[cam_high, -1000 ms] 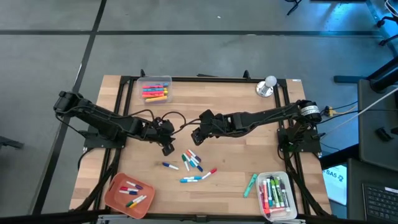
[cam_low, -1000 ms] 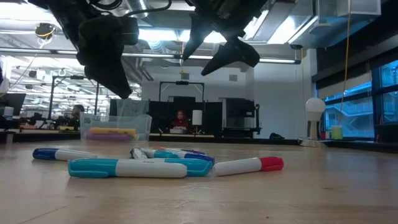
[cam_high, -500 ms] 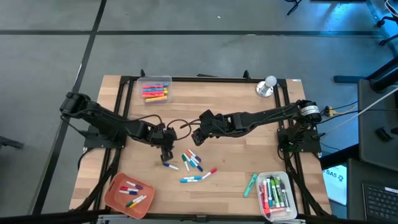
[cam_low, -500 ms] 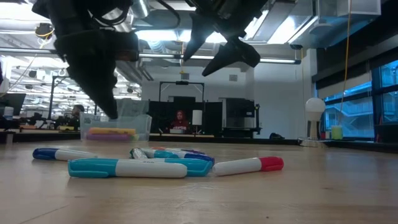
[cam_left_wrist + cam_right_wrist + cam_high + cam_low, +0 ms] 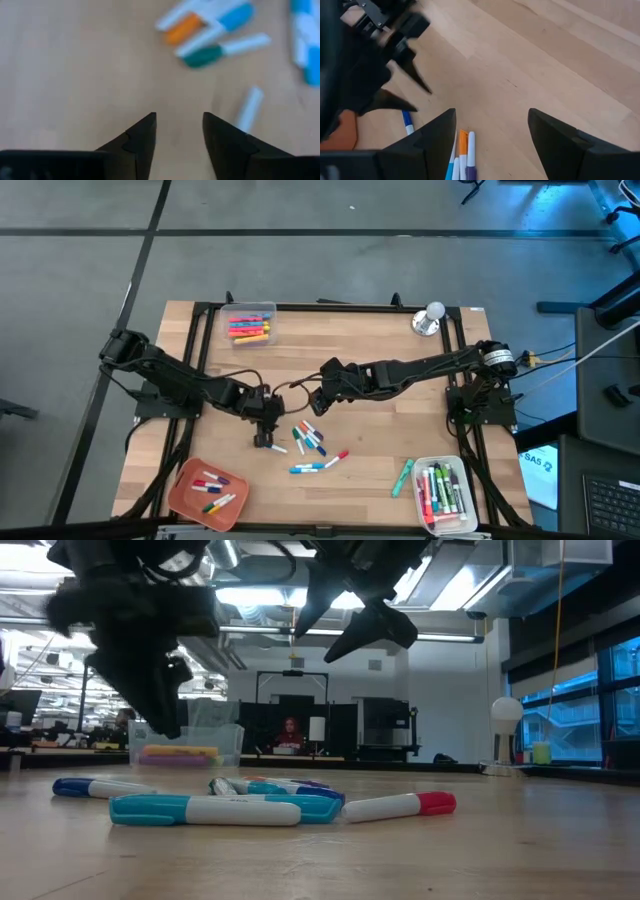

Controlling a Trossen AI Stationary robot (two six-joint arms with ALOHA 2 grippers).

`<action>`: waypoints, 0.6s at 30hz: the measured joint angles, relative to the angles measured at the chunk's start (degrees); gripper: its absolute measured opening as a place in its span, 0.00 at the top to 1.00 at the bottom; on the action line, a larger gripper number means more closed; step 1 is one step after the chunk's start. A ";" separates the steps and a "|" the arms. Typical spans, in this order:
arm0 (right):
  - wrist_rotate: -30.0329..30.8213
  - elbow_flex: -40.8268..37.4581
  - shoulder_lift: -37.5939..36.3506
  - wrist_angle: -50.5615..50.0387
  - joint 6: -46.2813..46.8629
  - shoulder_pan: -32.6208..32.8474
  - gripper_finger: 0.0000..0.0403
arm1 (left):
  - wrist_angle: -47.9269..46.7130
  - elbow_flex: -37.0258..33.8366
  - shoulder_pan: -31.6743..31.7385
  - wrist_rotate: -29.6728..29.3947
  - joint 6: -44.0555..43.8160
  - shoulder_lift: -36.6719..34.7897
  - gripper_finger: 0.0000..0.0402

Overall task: Pick & Place Markers
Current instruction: Put the blue pen into the orange bin

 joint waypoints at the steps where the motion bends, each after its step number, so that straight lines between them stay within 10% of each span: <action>1: 0.00 0.00 0.00 0.00 -0.03 0.00 0.39 | -0.01 0.00 -0.56 0.29 2.11 0.04 0.62; 18: -0.94 0.00 0.00 -0.13 -0.32 0.10 0.39 | 5.62 0.00 -4.14 -4.42 3.18 6.10 0.58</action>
